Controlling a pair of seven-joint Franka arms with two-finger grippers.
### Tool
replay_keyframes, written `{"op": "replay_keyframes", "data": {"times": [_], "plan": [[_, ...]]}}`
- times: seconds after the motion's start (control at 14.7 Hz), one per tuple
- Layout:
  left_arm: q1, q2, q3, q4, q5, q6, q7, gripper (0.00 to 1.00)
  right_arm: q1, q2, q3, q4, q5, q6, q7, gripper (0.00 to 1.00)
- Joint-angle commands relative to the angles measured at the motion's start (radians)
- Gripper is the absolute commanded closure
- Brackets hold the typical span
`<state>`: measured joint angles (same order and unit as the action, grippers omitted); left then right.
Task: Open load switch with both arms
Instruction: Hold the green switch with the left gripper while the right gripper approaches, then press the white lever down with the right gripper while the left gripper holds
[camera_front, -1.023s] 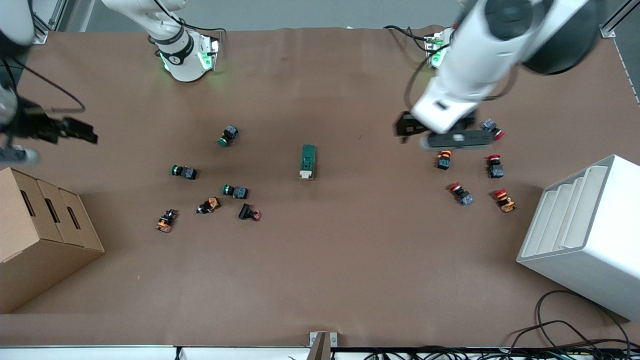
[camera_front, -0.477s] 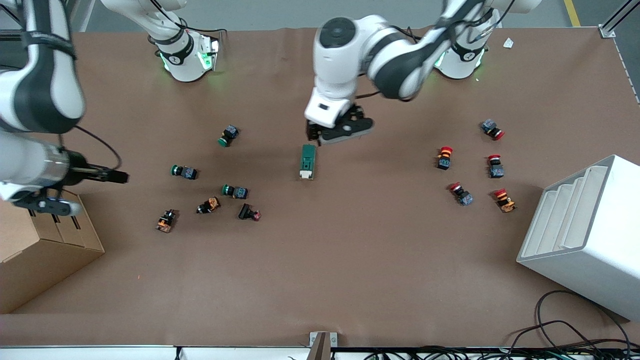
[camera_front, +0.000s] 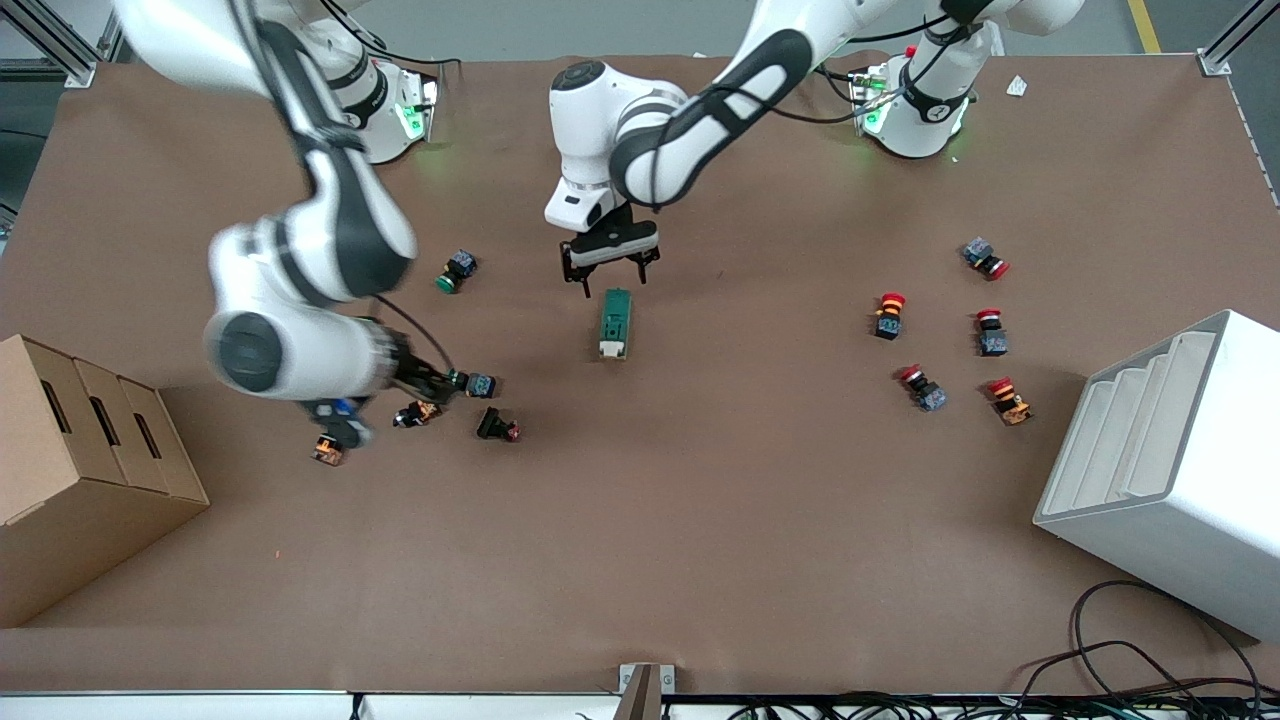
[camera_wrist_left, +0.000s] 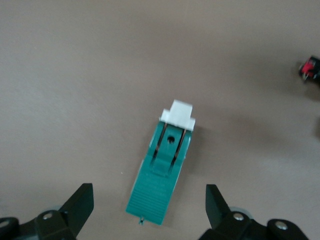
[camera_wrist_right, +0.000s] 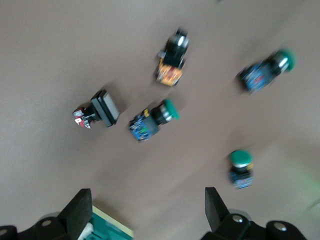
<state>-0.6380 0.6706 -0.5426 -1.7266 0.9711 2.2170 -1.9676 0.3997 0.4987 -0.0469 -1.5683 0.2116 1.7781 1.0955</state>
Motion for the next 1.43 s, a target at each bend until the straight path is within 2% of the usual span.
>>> {"op": "replay_keyframes", "data": {"times": [0.0,0.14,0.41,0.68,0.89,1.36], "plan": [[-0.029,0.020,0.001,-0.047,0.174,0.017,-0.118,0.02,0.105,0.147,-0.011,0.097,0.019,0.023,0.290,0.00],[-0.045,0.049,0.003,-0.073,0.338,0.017,-0.221,0.02,0.166,0.222,-0.011,0.157,0.019,0.035,0.456,0.00],[-0.068,0.112,0.010,-0.094,0.644,-0.011,-0.354,0.02,0.235,0.259,-0.008,0.156,0.080,0.115,0.618,0.00],[-0.075,0.184,0.013,-0.094,0.819,-0.121,-0.453,0.02,0.310,0.290,-0.010,0.151,0.138,0.155,0.684,0.00],[-0.097,0.205,0.013,-0.093,0.857,-0.189,-0.459,0.02,0.333,0.288,-0.005,0.149,0.140,0.130,0.690,0.00],[-0.126,0.247,0.015,-0.094,0.885,-0.204,-0.505,0.01,0.330,0.282,-0.001,0.162,0.140,-0.008,0.659,0.00]]}}
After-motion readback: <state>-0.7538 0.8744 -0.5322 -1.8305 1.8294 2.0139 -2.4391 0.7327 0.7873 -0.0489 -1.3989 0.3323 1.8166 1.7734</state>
